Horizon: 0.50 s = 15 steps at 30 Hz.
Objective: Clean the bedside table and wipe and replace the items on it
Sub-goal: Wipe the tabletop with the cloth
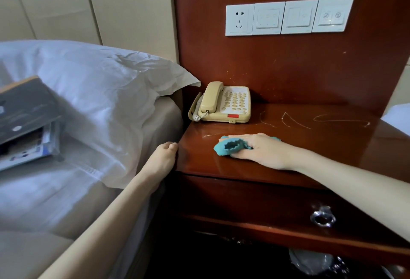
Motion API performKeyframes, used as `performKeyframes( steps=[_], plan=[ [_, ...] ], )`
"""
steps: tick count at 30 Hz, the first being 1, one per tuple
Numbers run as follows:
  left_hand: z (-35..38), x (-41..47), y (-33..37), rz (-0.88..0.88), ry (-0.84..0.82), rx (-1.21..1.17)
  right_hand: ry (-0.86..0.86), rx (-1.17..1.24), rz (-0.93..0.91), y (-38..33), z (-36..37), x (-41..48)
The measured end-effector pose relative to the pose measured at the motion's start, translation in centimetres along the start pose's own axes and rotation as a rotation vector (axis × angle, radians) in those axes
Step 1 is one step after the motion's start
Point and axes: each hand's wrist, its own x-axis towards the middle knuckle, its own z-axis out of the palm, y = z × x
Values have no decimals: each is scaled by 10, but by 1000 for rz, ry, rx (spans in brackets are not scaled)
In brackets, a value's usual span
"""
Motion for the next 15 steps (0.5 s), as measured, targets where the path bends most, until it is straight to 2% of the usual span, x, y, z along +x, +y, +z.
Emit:
performKeyframes(
  steps=[8, 15],
  plan=[
    [2, 3, -5, 13, 24, 32, 73, -1, 69, -2, 4, 53],
    [2, 4, -4, 22, 45, 87, 90, 19, 58, -16, 17, 96]
  ],
)
